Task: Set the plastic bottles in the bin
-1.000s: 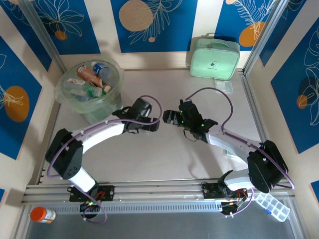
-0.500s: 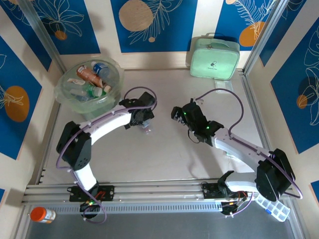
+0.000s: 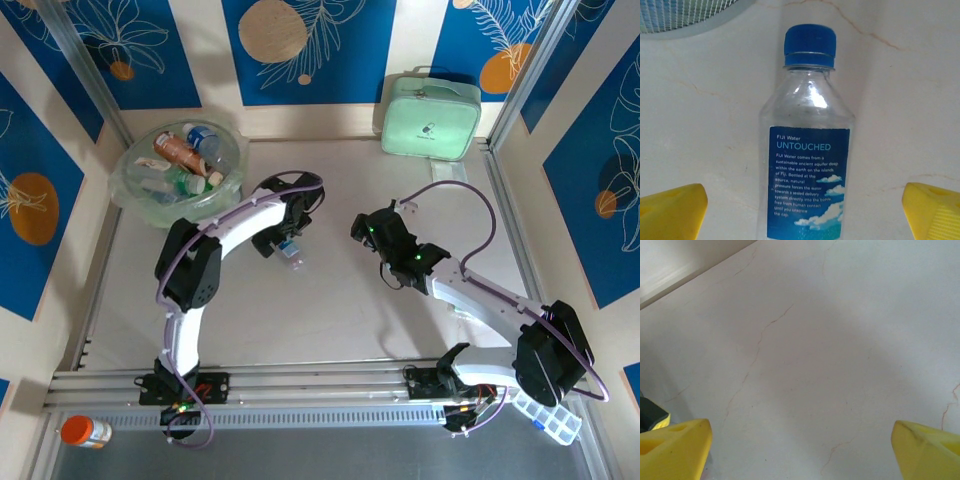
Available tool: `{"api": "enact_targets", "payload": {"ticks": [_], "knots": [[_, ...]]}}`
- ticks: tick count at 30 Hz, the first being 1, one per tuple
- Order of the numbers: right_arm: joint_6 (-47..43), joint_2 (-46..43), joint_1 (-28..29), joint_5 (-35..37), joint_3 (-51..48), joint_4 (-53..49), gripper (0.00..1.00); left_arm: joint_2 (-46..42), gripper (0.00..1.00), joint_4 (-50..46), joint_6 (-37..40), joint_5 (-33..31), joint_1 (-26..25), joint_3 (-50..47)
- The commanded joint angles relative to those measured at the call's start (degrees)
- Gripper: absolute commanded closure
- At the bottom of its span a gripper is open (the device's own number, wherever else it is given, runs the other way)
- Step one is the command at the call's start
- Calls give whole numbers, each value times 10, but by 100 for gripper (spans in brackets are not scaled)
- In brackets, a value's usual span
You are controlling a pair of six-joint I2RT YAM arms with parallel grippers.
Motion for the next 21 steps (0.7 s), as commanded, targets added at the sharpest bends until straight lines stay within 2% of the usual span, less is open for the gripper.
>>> {"api": "enact_targets", "payload": {"ticks": [1, 6, 17, 21], "knots": [[12, 2, 4, 18, 3, -4, 7, 16, 0, -33, -36, 5, 8, 9], [8, 3, 5, 17, 3, -2, 8, 26, 5, 1, -39, 23, 16, -15], [8, 7, 9, 24, 6, -3, 7, 23, 24, 51, -46, 41, 17, -56], [6, 9, 10, 24, 7, -2, 7, 26, 34, 65, -42, 51, 18, -62]]}}
